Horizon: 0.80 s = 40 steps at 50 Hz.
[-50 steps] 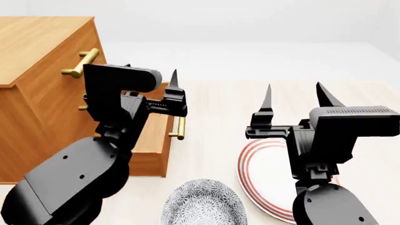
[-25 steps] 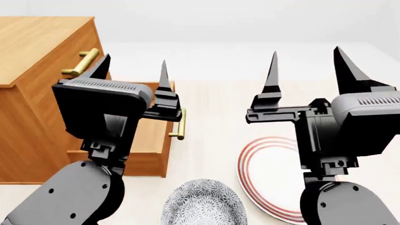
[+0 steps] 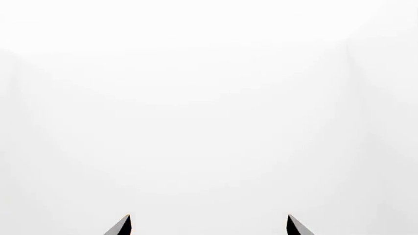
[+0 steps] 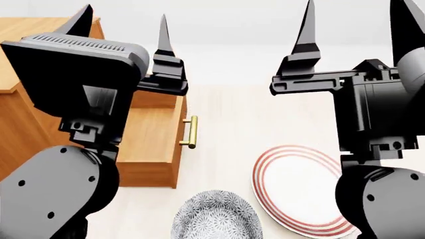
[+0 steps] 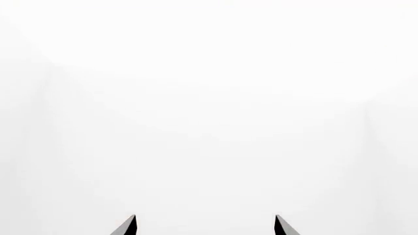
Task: Open the bottom drawer of the cabinet.
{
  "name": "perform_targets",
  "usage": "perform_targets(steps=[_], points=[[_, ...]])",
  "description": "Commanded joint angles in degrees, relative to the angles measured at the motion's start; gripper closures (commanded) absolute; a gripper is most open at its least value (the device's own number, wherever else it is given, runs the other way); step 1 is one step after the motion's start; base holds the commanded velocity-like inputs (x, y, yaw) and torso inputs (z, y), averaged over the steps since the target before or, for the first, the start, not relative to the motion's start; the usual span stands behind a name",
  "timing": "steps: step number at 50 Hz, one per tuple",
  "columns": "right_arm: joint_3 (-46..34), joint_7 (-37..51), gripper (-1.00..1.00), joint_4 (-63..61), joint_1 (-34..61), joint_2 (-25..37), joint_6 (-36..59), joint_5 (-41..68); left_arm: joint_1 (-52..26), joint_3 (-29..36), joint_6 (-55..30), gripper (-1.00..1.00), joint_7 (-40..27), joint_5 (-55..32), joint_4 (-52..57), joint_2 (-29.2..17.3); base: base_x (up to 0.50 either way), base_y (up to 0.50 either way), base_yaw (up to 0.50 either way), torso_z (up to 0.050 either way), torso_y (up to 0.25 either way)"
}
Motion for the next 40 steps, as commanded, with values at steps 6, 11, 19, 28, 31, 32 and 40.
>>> perform_targets(steps=[6, 11, 19, 28, 31, 32, 40], points=[[-0.68, -0.06, -1.00, -1.83, 6.36, 0.39, 1.18, 0.25, -3.33, 0.61, -0.28, -1.00, -0.23, 0.98, 1.02, -0.46, 0.00, 0.00, 0.00, 0.000, 0.000], [-2.25, 0.13, -1.00, -2.42, 7.22, 0.92, 0.31, -1.04, -2.57, 0.72, 1.18, -1.00, -0.10, 1.70, 1.41, -0.75, 0.00, 0.00, 0.00, 0.000, 0.000], [-2.82, 0.42, -1.00, -2.85, 7.99, 0.81, -0.19, -1.20, -1.81, 0.87, 1.81, -1.00, -0.21, 2.11, 2.26, -1.39, 0.00, 0.00, 0.00, 0.000, 0.000], [-3.26, 0.81, -1.00, -3.65, 8.45, 0.92, -0.09, -1.14, -1.98, 0.41, 1.94, -1.00, -0.87, 2.18, 3.72, -1.80, 0.00, 0.00, 0.00, 0.000, 0.000], [-3.45, 0.92, -1.00, -3.95, 8.71, 1.00, -0.19, -1.22, -2.00, 0.34, 2.18, -1.00, -1.09, 2.40, 4.33, -1.95, 0.00, 0.00, 0.00, 0.000, 0.000], [-3.48, 0.97, -1.00, -4.12, 8.79, 1.02, -0.19, -1.20, -1.95, 0.44, 2.31, -1.00, -1.09, 2.52, 4.51, -2.00, 0.00, 0.00, 0.00, 0.000, 0.000], [-3.34, 1.24, -1.00, -4.66, 8.91, 1.20, -0.36, -0.91, -1.97, 0.71, 2.76, -1.00, -1.19, 2.93, 4.90, -2.21, 0.00, 0.00, 0.00, 0.000, 0.000]])
